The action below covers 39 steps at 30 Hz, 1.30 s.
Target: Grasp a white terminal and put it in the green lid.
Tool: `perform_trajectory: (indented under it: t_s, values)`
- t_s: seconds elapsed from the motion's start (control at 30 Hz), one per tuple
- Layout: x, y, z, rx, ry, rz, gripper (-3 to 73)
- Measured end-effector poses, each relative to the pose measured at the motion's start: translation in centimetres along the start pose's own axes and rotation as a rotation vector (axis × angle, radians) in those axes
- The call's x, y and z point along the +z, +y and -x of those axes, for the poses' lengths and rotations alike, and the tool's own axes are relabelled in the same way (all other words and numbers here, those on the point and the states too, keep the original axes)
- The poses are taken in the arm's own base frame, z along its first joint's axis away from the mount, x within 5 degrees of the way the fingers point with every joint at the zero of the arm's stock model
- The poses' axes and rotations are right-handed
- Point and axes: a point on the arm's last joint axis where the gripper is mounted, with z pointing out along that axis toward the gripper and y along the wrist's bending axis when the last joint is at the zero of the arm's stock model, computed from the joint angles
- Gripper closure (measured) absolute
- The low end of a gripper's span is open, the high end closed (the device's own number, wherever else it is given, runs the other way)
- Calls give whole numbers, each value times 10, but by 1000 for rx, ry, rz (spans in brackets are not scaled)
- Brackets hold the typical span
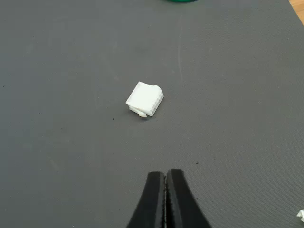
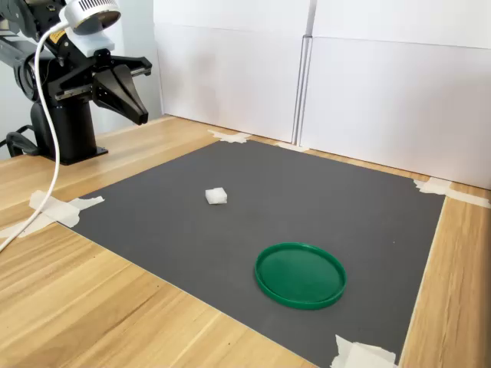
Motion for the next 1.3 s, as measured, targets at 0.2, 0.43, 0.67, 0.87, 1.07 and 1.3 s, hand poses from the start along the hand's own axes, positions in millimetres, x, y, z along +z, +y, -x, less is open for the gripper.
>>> perform_trajectory:
  t_s: [0.2,0.43,0.67,0.87,1.07,1.3]
  values:
    - [0,0,0,0,0,0,716]
    - [0,0,0,0,2,0,716]
    - [0,0,0,0,2,0,716]
    - [0,0,0,0,1,0,716]
    - [-1,0,2,-1,1,1,716]
    - [-7,6,28,-4,17,8,716]
